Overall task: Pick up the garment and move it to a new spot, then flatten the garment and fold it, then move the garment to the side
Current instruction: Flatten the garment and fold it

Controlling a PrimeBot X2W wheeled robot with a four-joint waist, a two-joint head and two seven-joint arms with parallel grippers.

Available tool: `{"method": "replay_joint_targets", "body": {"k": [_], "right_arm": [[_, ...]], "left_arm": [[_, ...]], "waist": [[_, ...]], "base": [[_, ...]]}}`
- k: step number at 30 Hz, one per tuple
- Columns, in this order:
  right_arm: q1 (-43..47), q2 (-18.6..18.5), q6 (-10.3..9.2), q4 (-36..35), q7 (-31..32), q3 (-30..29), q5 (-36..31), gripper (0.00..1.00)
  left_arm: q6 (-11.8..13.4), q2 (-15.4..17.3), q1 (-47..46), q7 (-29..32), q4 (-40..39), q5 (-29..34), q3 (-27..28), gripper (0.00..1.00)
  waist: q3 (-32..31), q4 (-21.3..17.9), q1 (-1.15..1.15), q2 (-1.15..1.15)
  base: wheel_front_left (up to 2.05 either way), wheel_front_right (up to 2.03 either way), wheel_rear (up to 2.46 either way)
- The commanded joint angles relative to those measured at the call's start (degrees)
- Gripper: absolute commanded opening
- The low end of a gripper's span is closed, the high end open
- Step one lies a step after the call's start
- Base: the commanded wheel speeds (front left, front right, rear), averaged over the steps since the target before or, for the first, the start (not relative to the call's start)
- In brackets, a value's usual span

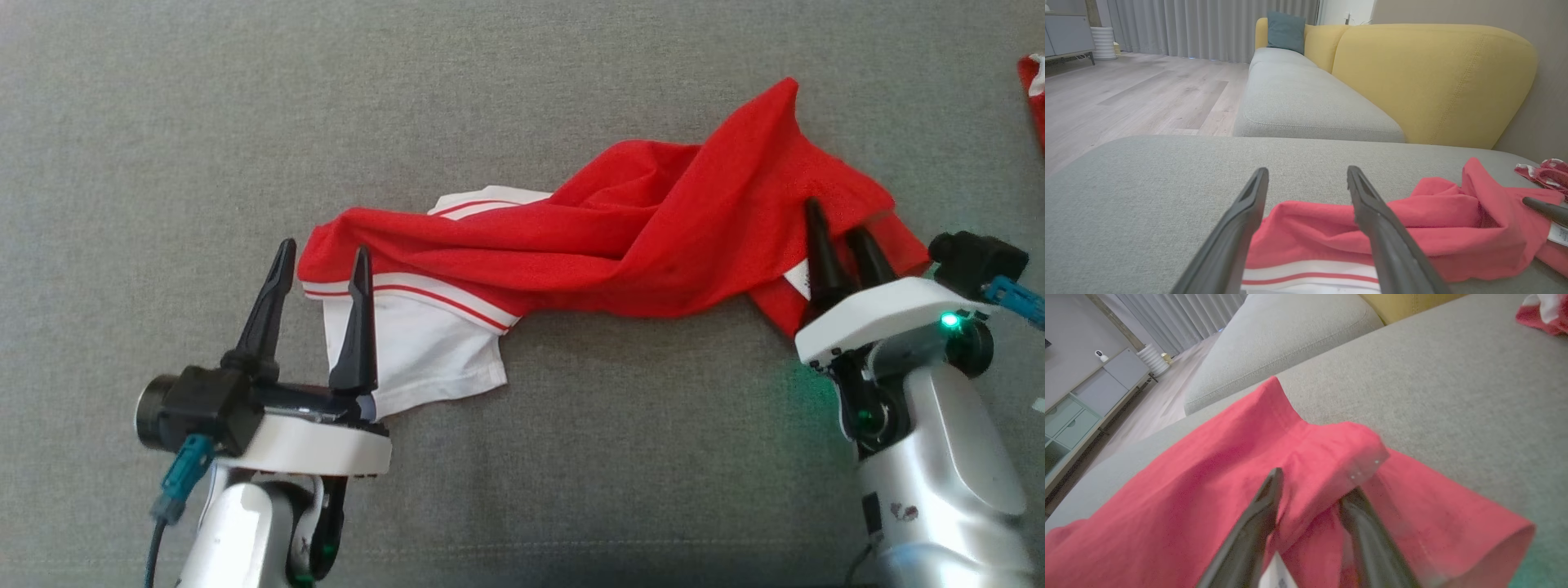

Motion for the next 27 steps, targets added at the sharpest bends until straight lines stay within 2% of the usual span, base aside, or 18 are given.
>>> {"method": "replay_joint_targets", "body": {"k": [1, 4, 7, 15, 21, 27], "right_arm": [[-2.01, -0.11, -0.05, -2.33, -1.31, 1.78, -0.39, 0.2], [-1.6, -0.11, -0.05, -4.25, -2.2, 2.48, -1.12, 0.05], [-0.29, -0.11, -0.05, -7.44, -2.65, 2.99, -2.04, 0.0], [5.84, -0.11, -0.05, -17.91, -1.41, 4.14, -3.18, 0.0], [14.41, -0.11, -0.05, -26.33, 0.11, 4.39, -4.67, 0.0], [23.54, -0.1, -0.05, -29.02, 1.84, 7.5, -2.18, 0.0]], "left_arm": [[0.07, 0.05, -1.74, -0.69, -1.82, 0.63, 1.64, 1.0], [0.14, 0.05, -1.47, -0.69, -1.81, 0.65, 1.67, 1.0], [0.19, 0.05, -1.34, -0.69, -1.83, 0.71, 1.71, 1.0], [-0.01, 0.05, -1.12, -0.69, -1.98, 0.96, 2.12, 1.0], [-0.29, 0.05, -1.18, -0.69, -2.01, 1.15, 2.38, 1.0], [-0.94, 0.05, -1.25, -0.69, -1.91, 1.56, 3.2, 1.0]], "waist": [[-0.17, -0.2, 0.0, 0.0], [-0.45, -0.67, 0.0, 0.0], [-0.64, -1.29, 0.0, 0.0], [-1.0, -3.03, 0.0, 0.0], [-1.11, -3.94, 0.0, 0.0], [-1.09, -5.13, 0.0, 0.0]], "base": [[0.0, 0.0, 0.0], [0.0, 0.0, 0.0], [0.0, 0.0, 0.0], [0.0, 0.0, 0.0], [0.0, 0.0, 0.0], [0.0, 0.0, 0.0]]}}
